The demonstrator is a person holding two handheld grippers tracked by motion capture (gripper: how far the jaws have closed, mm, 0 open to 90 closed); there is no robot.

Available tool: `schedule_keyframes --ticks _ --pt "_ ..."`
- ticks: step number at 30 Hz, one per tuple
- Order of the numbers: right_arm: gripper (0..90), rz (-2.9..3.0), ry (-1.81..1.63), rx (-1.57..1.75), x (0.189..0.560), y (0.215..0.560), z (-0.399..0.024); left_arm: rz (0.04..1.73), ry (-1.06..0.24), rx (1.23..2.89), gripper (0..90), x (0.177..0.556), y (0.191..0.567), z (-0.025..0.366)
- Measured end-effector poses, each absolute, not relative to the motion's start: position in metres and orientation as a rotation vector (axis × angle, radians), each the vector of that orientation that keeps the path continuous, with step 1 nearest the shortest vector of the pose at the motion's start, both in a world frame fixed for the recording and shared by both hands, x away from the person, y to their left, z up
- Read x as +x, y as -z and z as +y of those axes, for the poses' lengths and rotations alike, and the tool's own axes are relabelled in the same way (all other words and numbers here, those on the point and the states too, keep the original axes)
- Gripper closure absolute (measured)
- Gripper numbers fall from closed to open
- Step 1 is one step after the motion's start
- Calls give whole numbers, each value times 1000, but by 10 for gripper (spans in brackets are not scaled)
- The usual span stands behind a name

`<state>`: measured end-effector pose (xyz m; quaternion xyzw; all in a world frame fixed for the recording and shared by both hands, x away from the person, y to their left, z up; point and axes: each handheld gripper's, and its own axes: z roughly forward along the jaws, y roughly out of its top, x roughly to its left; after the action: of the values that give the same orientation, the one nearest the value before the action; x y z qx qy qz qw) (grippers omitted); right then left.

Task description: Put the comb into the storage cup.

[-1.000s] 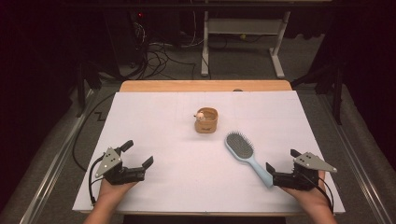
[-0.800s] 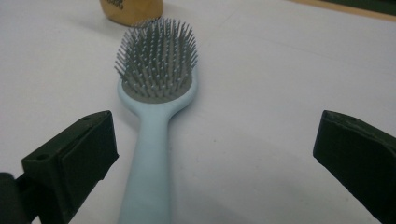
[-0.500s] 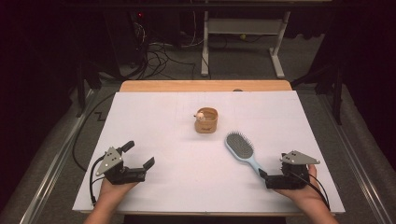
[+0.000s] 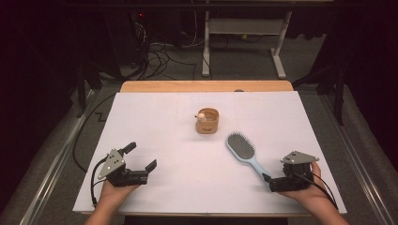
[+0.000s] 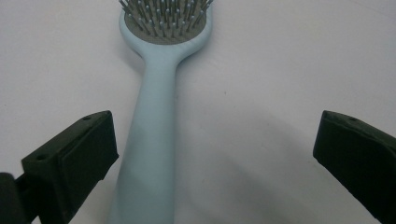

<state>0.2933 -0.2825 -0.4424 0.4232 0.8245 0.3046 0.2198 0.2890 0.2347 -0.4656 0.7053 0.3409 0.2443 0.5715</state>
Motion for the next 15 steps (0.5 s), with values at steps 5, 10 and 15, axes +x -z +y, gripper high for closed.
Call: schedule_keyframes --ticks 5,10,15 --pt "3 2297 -835 1178 294 441 -285 784 -582 1661 2 289 466 234" --pt "3 2342 -825 1175 296 440 -282 785 -577 1653 2 288 466 234" --pt "3 2383 -807 1171 299 440 -280 788 -579 1647 2 288 466 235"
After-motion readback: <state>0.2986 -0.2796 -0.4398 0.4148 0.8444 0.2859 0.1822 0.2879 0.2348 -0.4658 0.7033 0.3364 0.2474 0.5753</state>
